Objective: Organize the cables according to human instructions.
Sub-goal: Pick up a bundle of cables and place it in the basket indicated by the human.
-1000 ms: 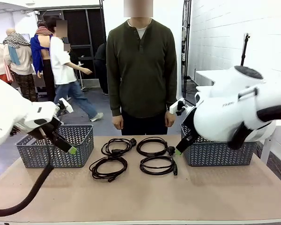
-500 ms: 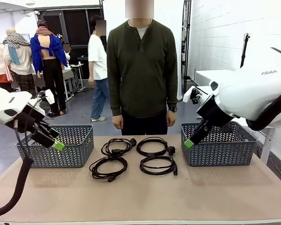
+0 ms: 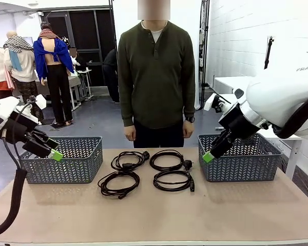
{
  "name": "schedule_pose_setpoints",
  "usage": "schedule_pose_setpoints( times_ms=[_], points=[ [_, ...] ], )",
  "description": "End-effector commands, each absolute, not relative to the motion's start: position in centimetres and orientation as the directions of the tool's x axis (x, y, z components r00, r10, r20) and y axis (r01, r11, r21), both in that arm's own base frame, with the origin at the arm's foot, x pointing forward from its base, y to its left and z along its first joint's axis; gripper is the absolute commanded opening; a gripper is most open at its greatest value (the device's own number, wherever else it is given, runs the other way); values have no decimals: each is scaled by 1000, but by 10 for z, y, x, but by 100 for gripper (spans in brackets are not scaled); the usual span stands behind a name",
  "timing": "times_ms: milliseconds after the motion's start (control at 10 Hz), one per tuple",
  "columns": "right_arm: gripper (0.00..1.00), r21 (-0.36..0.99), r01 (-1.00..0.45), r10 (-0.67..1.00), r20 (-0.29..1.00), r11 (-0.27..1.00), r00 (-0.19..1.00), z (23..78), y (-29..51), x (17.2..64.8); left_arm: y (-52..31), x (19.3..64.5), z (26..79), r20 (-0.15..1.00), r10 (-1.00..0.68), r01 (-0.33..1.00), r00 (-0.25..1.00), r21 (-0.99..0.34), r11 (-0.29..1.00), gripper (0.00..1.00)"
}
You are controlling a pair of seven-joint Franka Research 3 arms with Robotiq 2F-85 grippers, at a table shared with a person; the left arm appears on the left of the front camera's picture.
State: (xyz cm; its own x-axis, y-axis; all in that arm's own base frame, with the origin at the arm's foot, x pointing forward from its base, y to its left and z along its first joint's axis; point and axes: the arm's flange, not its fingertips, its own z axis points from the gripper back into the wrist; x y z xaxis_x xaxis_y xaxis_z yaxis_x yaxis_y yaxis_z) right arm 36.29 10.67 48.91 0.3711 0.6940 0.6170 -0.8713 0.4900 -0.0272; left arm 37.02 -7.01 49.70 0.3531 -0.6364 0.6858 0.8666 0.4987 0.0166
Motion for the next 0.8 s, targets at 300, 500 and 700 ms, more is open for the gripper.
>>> schedule_pose_setpoints(
  times_ms=[300,500,700],
  points=[
    [100,-27,-871,694,617,490,371,489,107,363,-74,369,497,680,-645,870,349,21,493,100],
    [100,-27,-871,694,617,490,371,489,107,363,-74,369,497,680,-645,870,349,21,493,100],
    [100,-27,-871,694,617,490,371,489,107,363,-74,369,497,680,-645,870,349,21,493,100]
  ],
)
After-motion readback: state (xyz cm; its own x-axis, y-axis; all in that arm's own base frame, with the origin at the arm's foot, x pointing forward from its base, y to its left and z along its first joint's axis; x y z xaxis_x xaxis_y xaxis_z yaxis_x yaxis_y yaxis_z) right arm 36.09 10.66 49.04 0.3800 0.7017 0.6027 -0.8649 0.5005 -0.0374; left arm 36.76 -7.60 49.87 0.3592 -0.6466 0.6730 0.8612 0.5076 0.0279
